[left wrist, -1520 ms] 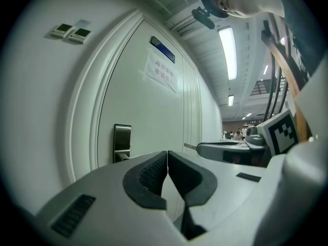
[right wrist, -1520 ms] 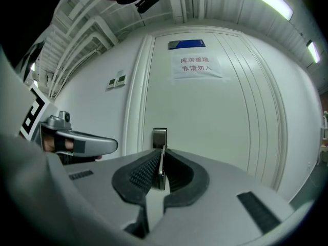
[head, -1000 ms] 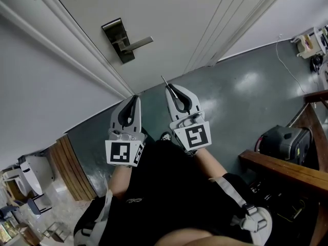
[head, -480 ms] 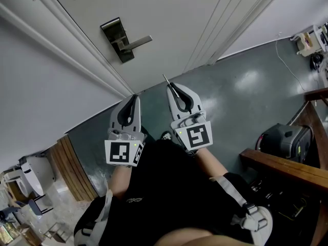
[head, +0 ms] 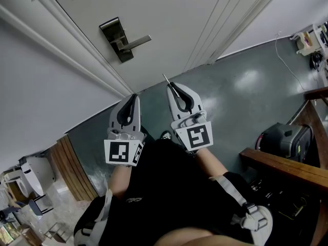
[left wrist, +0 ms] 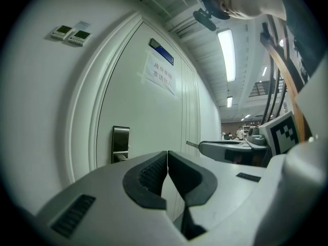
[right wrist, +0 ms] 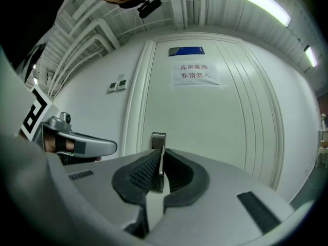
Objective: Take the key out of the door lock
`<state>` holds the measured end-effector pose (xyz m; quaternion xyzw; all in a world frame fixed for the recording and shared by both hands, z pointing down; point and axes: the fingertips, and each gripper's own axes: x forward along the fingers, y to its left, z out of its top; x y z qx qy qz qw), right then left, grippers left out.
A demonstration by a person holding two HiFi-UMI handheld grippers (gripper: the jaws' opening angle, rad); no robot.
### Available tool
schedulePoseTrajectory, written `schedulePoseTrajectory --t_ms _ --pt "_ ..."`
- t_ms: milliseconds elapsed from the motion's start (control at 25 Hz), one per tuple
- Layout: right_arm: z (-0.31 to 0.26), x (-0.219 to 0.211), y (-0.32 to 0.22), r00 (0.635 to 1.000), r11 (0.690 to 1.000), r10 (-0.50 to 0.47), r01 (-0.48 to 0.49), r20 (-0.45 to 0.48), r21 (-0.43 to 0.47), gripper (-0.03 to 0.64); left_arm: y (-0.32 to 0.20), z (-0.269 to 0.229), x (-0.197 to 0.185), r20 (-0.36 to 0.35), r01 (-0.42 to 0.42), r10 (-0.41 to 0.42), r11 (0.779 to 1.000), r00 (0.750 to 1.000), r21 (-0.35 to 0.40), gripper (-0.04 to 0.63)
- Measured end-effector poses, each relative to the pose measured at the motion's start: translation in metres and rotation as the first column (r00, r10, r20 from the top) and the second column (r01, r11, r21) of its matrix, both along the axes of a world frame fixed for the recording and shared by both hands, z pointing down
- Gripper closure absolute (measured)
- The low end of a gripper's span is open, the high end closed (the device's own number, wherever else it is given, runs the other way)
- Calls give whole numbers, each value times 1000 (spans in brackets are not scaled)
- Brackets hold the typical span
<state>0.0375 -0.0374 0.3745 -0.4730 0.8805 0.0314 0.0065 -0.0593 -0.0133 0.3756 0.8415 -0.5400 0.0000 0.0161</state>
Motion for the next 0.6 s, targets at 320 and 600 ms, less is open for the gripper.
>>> schedulePoseTrajectory --t_ms 320,600 --pt "2 6 1 1000 1000 0 0 13 -13 586 1 2 -1 -14 10 -10 1000 1000 -14 571" --pt "4 3 -1 1000 1000 -8 8 19 -19 586 -1 5 -7 -11 26 -26 999 1000 -24 571"
